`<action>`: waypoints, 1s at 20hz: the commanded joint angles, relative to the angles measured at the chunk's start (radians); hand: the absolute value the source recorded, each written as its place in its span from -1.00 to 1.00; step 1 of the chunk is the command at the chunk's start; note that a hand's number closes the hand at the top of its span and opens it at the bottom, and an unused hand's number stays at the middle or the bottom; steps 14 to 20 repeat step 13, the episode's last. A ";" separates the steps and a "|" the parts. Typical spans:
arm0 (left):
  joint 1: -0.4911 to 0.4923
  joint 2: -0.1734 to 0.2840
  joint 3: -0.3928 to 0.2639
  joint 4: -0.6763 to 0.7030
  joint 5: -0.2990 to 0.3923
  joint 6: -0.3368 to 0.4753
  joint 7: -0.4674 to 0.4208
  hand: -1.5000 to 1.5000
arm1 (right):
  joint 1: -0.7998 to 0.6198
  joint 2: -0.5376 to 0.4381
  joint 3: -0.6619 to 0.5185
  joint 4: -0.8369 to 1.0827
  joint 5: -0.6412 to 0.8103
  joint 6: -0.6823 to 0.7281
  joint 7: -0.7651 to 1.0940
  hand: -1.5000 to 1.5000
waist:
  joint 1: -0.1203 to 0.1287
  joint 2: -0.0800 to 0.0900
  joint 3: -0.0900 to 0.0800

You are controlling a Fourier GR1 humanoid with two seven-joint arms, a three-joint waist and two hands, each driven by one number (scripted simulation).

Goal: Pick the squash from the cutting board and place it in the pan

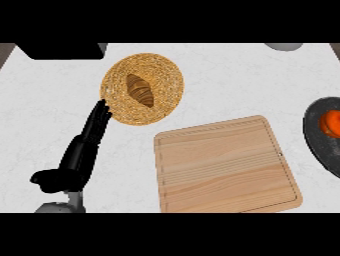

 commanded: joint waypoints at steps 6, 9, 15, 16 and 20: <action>0.013 -0.018 -0.024 -0.010 -0.027 0.020 -0.005 0.00 | 0.066 -0.030 0.031 0.009 -0.018 0.181 -0.215 -1.00 | 0.008 0.000 0.000; 0.027 -0.022 -0.037 0.008 -0.029 0.012 -0.004 0.00 | 0.085 -0.008 0.046 -0.012 -0.017 0.125 -0.254 -1.00 | 0.003 0.000 -0.001; -0.005 -0.019 -0.023 -0.003 -0.022 0.015 0.023 0.00 | 0.098 -0.024 0.038 -0.020 -0.030 0.058 -0.299 -1.00 | 0.000 0.000 0.000; -0.005 -0.019 -0.023 -0.003 -0.022 0.015 0.023 0.00 | 0.098 -0.024 0.038 -0.020 -0.030 0.058 -0.299 -1.00 | 0.000 0.000 0.000; -0.005 -0.019 -0.023 -0.003 -0.022 0.015 0.023 0.00 | 0.098 -0.024 0.038 -0.020 -0.030 0.058 -0.299 -1.00 | 0.000 0.000 0.000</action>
